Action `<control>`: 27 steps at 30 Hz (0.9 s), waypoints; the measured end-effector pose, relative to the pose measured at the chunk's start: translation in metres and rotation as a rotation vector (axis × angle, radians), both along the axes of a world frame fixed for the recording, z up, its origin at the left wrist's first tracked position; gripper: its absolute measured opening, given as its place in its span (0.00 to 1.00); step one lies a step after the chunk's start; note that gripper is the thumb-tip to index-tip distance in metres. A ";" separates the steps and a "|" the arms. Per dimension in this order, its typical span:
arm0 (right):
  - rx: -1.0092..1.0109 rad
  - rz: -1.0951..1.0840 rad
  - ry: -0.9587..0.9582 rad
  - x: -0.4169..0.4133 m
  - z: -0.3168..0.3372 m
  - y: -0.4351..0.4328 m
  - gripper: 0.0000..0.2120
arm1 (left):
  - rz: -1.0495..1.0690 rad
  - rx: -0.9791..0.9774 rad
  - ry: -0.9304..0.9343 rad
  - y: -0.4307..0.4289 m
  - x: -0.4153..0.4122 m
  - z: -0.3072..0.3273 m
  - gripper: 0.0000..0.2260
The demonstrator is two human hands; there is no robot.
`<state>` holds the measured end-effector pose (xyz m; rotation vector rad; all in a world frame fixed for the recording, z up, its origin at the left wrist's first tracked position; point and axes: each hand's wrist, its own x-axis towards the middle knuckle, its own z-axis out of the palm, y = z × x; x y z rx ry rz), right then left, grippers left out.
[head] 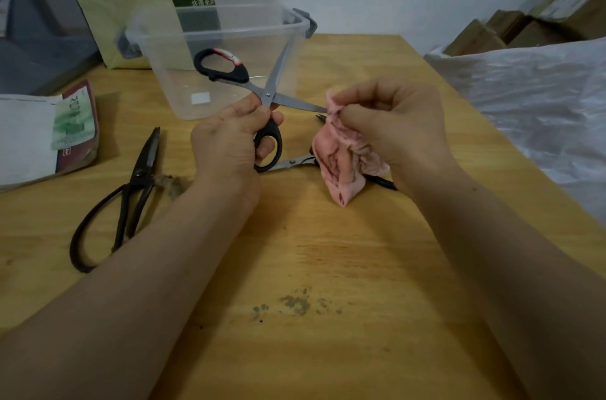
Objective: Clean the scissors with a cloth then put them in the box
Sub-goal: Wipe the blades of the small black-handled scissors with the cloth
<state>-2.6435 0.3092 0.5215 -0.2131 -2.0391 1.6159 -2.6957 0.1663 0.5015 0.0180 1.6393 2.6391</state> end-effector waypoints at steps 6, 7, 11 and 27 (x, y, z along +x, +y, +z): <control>0.039 -0.094 -0.101 0.002 0.008 0.009 0.09 | 0.167 -0.040 0.117 -0.002 0.000 0.003 0.07; 0.079 -0.115 -0.088 0.003 0.010 0.011 0.10 | 0.195 -0.063 0.134 -0.002 0.000 0.004 0.07; -0.068 -0.020 -0.243 0.002 0.005 0.004 0.07 | 0.115 0.006 0.111 0.002 0.004 0.003 0.09; -1.217 0.448 -0.164 -0.015 -0.021 -0.021 0.08 | -0.226 0.146 0.004 0.016 0.019 0.004 0.14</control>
